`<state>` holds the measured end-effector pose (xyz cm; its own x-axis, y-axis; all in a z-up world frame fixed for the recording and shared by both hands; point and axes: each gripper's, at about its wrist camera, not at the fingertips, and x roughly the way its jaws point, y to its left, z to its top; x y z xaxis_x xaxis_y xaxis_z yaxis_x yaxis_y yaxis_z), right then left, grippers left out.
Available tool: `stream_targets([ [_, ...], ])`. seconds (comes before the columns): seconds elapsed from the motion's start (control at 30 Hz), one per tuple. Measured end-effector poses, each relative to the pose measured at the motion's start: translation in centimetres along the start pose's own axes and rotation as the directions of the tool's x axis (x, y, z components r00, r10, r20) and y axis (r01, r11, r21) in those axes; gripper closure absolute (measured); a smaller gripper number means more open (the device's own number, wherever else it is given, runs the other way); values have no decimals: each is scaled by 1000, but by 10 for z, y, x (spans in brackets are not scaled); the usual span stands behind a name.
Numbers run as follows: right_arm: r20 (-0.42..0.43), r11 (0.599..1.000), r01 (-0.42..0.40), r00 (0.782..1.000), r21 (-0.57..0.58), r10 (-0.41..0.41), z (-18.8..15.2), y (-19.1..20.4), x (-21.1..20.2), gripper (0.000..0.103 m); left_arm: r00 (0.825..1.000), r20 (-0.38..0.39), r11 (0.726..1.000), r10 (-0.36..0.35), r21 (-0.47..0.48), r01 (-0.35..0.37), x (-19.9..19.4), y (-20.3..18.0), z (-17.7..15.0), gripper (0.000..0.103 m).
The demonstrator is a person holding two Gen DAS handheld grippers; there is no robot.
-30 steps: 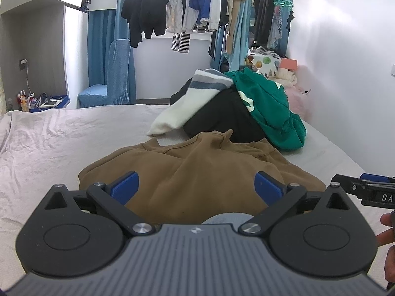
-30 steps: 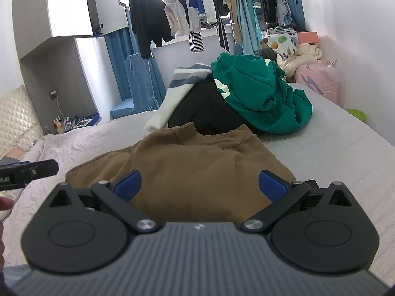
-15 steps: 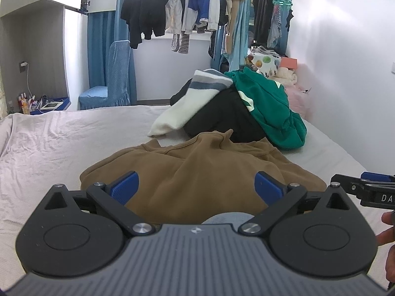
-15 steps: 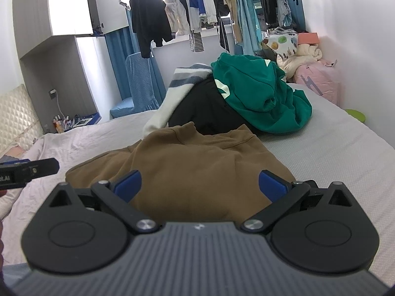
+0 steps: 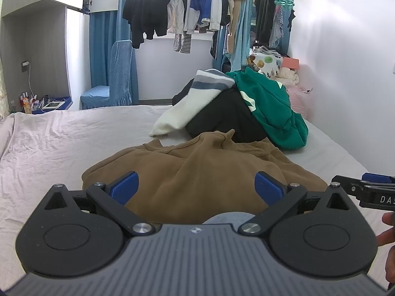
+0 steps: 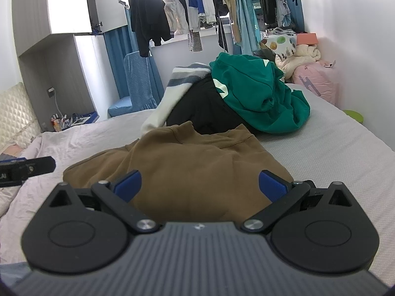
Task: Fold large clothes
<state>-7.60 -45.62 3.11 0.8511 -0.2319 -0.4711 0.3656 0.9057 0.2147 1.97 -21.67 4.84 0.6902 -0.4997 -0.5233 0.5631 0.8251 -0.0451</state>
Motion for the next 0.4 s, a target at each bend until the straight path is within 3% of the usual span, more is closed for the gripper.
stream_targets([
  [0.4,-3,1000,-1,1000,-7,1,2,-1,-2,0,1000,11,1000,-6,7,6,-6,-4,1,1],
])
